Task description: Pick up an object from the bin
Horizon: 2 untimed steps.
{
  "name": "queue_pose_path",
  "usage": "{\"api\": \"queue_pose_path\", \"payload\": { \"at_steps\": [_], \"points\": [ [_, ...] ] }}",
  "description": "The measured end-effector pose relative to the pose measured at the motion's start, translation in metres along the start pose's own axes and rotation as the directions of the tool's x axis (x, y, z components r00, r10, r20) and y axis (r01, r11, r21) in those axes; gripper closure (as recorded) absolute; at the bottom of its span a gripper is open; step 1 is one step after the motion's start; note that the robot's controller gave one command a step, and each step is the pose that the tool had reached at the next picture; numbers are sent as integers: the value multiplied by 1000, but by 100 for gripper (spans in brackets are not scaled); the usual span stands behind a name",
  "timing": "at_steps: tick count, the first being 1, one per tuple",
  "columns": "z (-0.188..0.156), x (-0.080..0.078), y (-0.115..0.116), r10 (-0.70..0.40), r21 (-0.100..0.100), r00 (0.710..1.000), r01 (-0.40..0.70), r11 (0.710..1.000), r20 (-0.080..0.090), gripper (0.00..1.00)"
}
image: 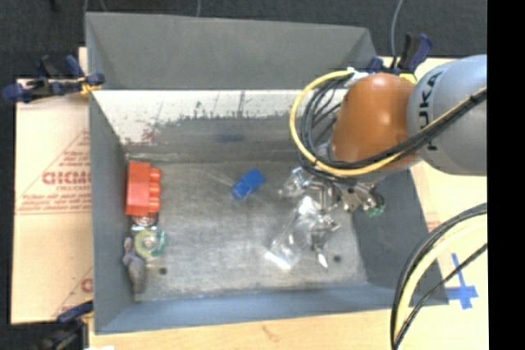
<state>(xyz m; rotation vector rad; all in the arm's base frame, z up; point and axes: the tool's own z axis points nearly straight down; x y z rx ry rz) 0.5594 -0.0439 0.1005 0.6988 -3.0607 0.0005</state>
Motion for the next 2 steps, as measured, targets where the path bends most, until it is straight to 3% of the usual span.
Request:
{"api": "queue_pose_path", "payload": {
  "at_steps": [1, 2],
  "points": [
    [-3, -1, -1, 0, 3, 1000, 0, 1000, 4, 100],
    [-122, -7, -9, 33, 7, 999, -34, 999, 10, 100]
  ]
}}
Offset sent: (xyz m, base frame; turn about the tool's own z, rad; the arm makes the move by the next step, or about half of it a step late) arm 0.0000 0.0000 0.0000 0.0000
